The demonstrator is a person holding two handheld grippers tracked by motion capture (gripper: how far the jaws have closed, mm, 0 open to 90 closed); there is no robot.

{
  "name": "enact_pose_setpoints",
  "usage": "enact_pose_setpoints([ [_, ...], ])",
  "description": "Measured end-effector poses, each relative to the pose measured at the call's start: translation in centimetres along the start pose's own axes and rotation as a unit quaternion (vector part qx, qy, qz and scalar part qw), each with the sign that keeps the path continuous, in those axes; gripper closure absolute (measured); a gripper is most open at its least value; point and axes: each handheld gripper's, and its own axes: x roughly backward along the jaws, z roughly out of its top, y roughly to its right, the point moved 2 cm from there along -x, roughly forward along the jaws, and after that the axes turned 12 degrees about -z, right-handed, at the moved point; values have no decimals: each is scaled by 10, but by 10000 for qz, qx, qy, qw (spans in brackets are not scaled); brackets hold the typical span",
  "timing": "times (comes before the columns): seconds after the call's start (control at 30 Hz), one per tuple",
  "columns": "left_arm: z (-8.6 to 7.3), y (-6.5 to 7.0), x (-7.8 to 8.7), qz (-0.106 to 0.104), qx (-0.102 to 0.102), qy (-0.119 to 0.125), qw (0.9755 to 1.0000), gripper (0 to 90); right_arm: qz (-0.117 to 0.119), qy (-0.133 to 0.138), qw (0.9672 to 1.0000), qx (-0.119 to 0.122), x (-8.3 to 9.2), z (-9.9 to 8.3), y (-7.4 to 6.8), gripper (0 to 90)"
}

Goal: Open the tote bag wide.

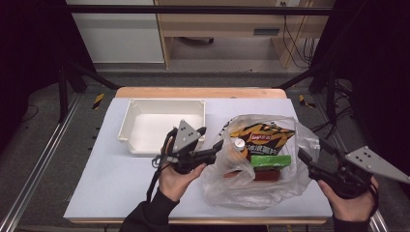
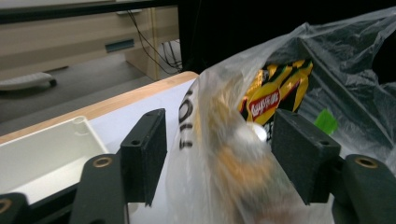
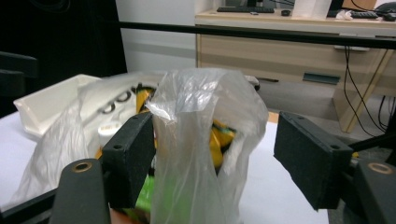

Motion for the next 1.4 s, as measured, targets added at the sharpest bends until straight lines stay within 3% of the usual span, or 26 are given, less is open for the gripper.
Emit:
enact_pose_setpoints([
  [0.07, 3, -2, -5, 17, -13, -26, 10000, 352, 9, 0, 10000, -13, -3, 4, -1, 293],
  [0.13, 6, -8, -22, -47, 60, -103, 9999, 351, 59, 23, 10000, -9, -12, 17, -2, 292],
  [0.23, 0, -11, -37, -55, 39, -312, 9995, 352, 118, 67, 9999, 45, -17, 28, -6, 280],
  [0.3, -7, -13, -44, -92, 60, -469, 9988, 408, 175, 114, 9997, 81, -17, 34, -9, 270],
  [0.37, -11, -15, -47, -66, 70, -549, 9984, 451, 194, 127, 9997, 99, -16, 37, -10, 265],
  [0.4, -16, -18, -48, -64, 89, -671, 9977, 543, 248, 203, 9994, 99, -13, 40, -11, 265],
  [0.57, -26, -26, -46, -128, 193, -888, 9958, 746, 201, 251, 9995, 11, -13, 49, -4, 276],
  [0.73, -28, -28, -43, -184, 163, -946, 9952, 852, 15, 157, 9999, 27, -31, 62, 1, 285],
  [0.83, -28, -26, -41, -220, 63, -925, 9955, 874, 4, -51, 9999, 101, -47, 66, 3, 291],
  [0.97, -28, -26, -35, -261, 11, -852, 9960, 874, 54, -452, 9988, 198, -65, 53, 2, 304],
  [1.03, -27, -26, -34, -267, 0, -836, 9961, 875, 72, -663, 9976, 189, -70, 38, 5, 350],
  [1.1, -27, -27, -31, -277, -14, -816, 9963, 875, 113, -731, 9971, 167, -71, 30, 7, 375],
  [1.13, -26, -27, -29, -274, -24, -795, 9965, 875, 155, -840, 9963, 96, -70, 16, 11, 426],
  [1.3, -23, -29, -27, -255, -36, -743, 9969, 876, 254, -1040, 9942, 32, -69, -9, 20, 591],
  [1.4, -21, -31, -27, -249, -54, -723, 9971, 876, 256, -1087, 9937, 28, -68, -16, 25, 779],
])
